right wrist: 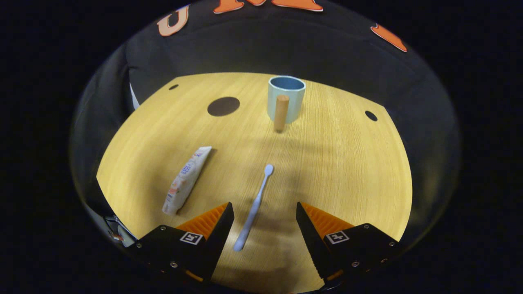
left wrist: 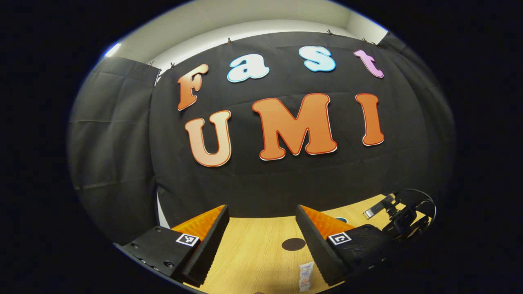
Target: Put the toothbrush and toothpaste on the desktop into the cup, then pick up the cup and place it on the coaster on the desktop.
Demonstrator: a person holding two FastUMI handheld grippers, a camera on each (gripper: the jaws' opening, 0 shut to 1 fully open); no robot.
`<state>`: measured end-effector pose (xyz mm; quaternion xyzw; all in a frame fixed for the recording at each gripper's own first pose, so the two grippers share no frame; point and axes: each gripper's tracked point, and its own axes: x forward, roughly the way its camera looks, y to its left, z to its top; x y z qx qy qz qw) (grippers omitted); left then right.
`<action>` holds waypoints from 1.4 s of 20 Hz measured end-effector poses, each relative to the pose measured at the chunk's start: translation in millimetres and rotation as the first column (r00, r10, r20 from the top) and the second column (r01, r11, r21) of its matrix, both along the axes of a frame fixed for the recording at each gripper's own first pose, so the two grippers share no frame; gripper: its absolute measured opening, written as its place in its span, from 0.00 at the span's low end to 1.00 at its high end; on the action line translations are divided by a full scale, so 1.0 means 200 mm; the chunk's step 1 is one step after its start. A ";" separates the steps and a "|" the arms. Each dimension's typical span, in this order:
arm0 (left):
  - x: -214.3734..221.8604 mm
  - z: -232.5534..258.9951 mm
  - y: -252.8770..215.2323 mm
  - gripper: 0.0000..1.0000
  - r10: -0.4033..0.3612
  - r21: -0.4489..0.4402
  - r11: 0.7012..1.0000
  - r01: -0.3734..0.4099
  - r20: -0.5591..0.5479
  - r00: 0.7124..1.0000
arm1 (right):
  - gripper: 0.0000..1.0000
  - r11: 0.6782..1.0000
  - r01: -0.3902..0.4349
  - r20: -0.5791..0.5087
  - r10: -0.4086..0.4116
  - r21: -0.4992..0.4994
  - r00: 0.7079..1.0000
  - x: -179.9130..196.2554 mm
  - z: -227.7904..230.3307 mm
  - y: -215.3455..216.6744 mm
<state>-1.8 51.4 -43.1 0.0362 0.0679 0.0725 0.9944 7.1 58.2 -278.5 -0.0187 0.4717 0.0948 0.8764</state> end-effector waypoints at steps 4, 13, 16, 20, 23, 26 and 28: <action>0.12 -0.11 0.06 0.99 -0.048 -0.032 0.998 0.047 -0.041 0.998 | 0.87 0.999 0.052 -0.171 -0.053 -0.006 0.984 -0.05 -0.10 0.04; 0.28 -0.37 0.10 0.99 -0.114 -0.109 0.989 0.099 -0.147 0.983 | 0.61 0.981 0.195 -0.348 -0.176 0.018 0.921 0.00 -0.16 0.09; 0.30 -0.43 0.07 0.99 -0.134 -0.127 0.985 0.113 -0.173 0.976 | 0.53 0.968 0.247 -0.370 -0.217 0.035 0.903 0.04 -0.16 0.09; 0.31 -0.54 0.02 0.99 -0.162 -0.137 0.982 0.131 -0.248 0.955 | 0.19 0.961 0.276 -0.377 -0.255 0.001 0.890 0.06 -0.17 0.04; 0.30 -0.66 -0.06 0.99 -0.195 -0.164 0.976 0.145 -0.349 0.917 | 0.08 0.970 0.238 -0.375 -0.207 0.039 0.904 0.05 -0.17 0.06; 0.27 -0.84 -0.17 0.97 -0.256 -0.205 0.963 0.177 -0.476 0.841 | 0.05 0.969 0.236 -0.374 -0.193 0.073 0.907 0.03 -0.15 0.06; 0.25 -0.96 -0.21 0.97 -0.284 -0.249 0.953 0.175 -0.524 0.803 | 0.05 0.966 0.241 -0.347 -0.195 0.096 0.917 0.05 -0.12 0.05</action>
